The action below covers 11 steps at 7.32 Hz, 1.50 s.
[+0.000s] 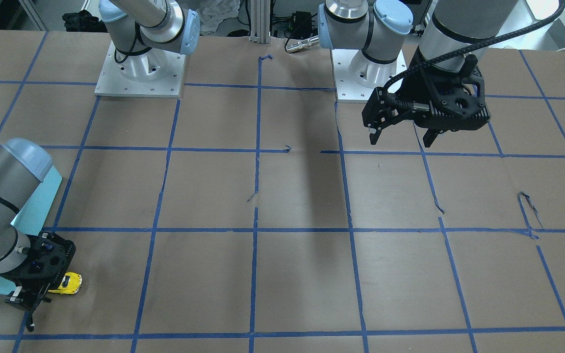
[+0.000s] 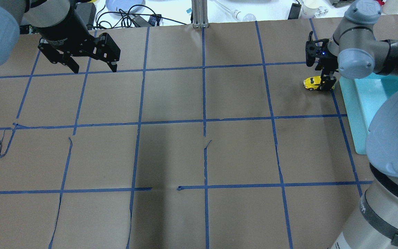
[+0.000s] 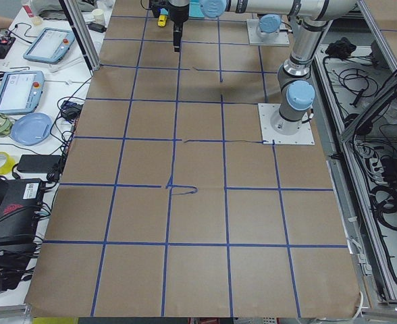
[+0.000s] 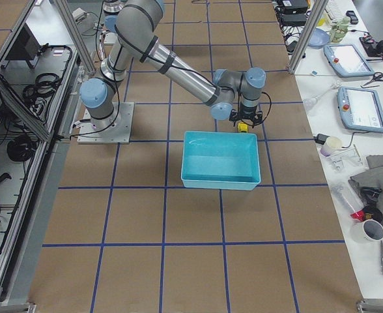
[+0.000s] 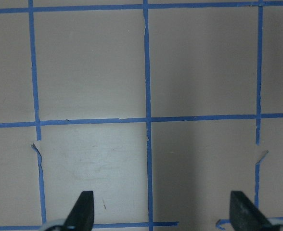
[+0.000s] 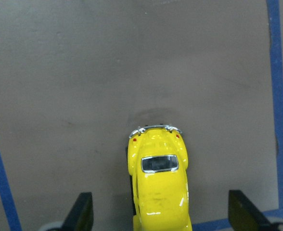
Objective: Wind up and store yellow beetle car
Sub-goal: 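Lower the right gripper onto the yellow car and grasp it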
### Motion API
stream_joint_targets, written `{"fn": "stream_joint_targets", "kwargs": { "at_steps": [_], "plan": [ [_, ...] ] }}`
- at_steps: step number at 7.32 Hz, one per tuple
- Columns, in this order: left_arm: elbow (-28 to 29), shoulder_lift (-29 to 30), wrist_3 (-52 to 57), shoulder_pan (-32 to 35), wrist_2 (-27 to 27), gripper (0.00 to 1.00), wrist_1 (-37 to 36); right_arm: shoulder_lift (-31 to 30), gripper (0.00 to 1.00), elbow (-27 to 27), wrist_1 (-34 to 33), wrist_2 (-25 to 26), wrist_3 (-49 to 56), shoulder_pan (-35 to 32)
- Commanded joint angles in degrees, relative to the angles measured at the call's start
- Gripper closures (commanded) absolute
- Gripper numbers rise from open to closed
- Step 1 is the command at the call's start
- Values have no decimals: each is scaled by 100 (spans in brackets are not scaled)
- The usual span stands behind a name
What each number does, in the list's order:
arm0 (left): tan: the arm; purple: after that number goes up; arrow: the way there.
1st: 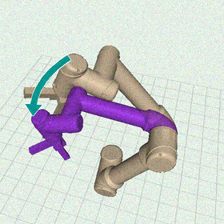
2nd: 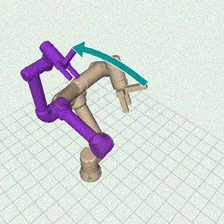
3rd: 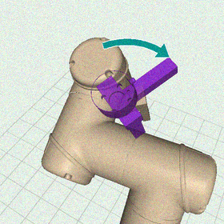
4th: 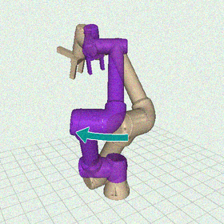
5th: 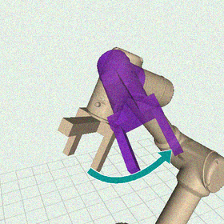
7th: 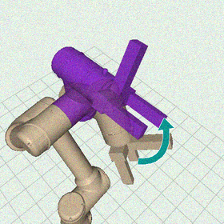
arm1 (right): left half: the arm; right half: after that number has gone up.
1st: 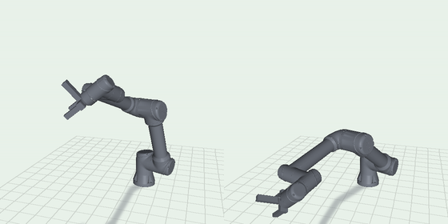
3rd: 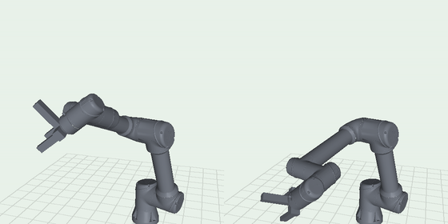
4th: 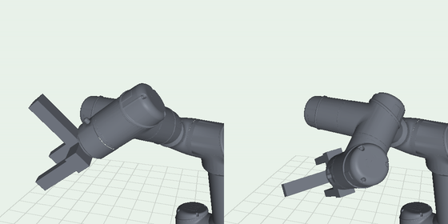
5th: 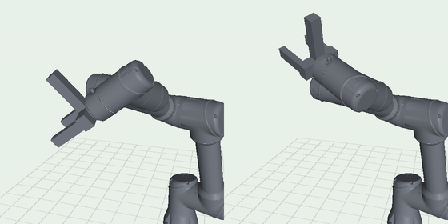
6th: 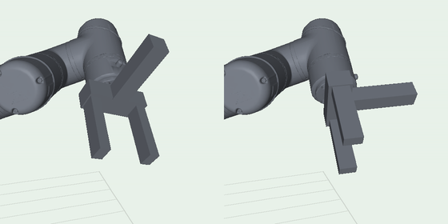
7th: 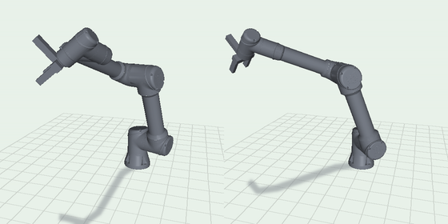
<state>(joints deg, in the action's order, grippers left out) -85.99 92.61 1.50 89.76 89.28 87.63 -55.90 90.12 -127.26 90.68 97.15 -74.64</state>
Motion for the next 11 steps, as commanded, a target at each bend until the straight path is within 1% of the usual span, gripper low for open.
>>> {"fn": "stream_joint_targets", "kwargs": {
  "at_steps": [1, 2, 3, 4, 5, 6, 7, 8, 9, 10, 11],
  "plan": [
    [-14, 2, 0, 7, -7, 0, 0, 53, 61, 5, -70, -6, 31, 2],
    [-23, 2, 0, 7, -7, 0, 0, 53, 94, -12, -70, -7, 40, -7],
    [-32, 2, 0, 7, -7, 0, 0, 1, 100, -21, -79, -41, 40, -7],
    [-23, 2, 0, 7, -16, 0, 0, -35, 100, -21, -105, -94, 14, -51],
    [-23, 2, 0, -2, -16, 0, 0, -226, 100, -21, -80, -103, 31, -234],
    [-23, 2, 0, -2, -16, 0, 0, -559, 100, -21, 43, -95, 23, -453],
    [-14, 2, 0, -2, -16, 0, 0, -823, 100, -30, 244, -60, 40, -490],
    [-23, 2, 0, -2, -8, 0, 0, -1000, 100, -47, 411, 132, 40, -473],
    [-5, 20, -9, -2, 10, 0, 0, -1341, 100, 13, 570, 360, 49, -438],
    [-5, 29, -9, 7, 19, 0, 0, -1640, 100, 14, 1180, 389, 58, -272],
    [-5, 11, -9, 16, 19, 0, 0, -1861, 100, 49, 1526, 328, 258, 147]
  ]
}}
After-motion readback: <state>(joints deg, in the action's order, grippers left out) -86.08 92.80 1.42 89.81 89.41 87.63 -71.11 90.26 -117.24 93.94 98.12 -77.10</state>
